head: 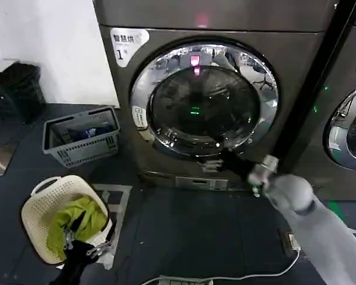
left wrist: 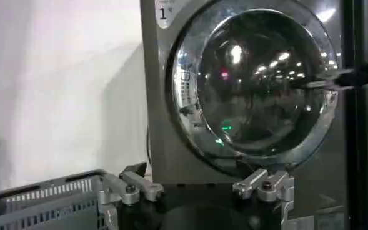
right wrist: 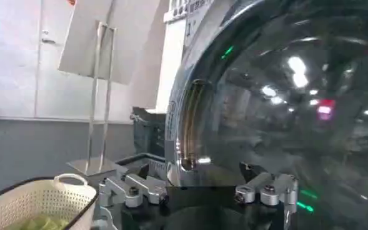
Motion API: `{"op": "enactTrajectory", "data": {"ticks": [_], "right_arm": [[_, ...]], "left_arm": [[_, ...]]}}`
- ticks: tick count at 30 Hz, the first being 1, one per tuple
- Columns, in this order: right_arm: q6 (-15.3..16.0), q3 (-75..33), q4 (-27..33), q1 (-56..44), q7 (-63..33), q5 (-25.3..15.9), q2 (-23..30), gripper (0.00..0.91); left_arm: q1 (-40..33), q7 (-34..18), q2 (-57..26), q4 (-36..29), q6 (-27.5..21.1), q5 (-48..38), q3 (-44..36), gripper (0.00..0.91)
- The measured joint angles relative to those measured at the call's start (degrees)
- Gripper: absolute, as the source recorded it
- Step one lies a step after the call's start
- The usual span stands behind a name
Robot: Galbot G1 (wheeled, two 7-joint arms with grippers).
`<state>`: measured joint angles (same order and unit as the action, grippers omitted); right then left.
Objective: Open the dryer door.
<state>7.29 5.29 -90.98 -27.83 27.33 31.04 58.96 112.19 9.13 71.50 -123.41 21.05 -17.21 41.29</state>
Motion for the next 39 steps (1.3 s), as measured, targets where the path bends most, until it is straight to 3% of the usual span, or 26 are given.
{"op": "enactTrajectory", "data": {"ticks": [10, 20, 33, 39], "right_arm": [[-0.16, 5.98, 10.27, 8.77, -0.09, -3.40, 8.45, 0.907], [-1.40, 7.99, 16.90, 12.28, 0.29, -5.25, 15.19, 0.907], [-1.23, 8.46, 19.79, 13.26, 0.57, -6.07, 19.21, 0.907], [-0.12, 8.02, 18.09, 12.28, 3.11, -3.18, 17.80, 0.907]], "left_arm": [[-0.56, -0.03, -0.79, 0.07, 0.22, 0.80, 0.83, 0.907], [-0.20, 0.03, -0.28, -0.54, 0.64, 1.79, 1.09, 0.907], [0.25, -0.21, 0.06, -1.06, 0.71, 2.34, 1.65, 0.907], [-0.19, -0.47, -0.16, -1.03, 0.13, 2.44, 1.72, 0.907]]}}
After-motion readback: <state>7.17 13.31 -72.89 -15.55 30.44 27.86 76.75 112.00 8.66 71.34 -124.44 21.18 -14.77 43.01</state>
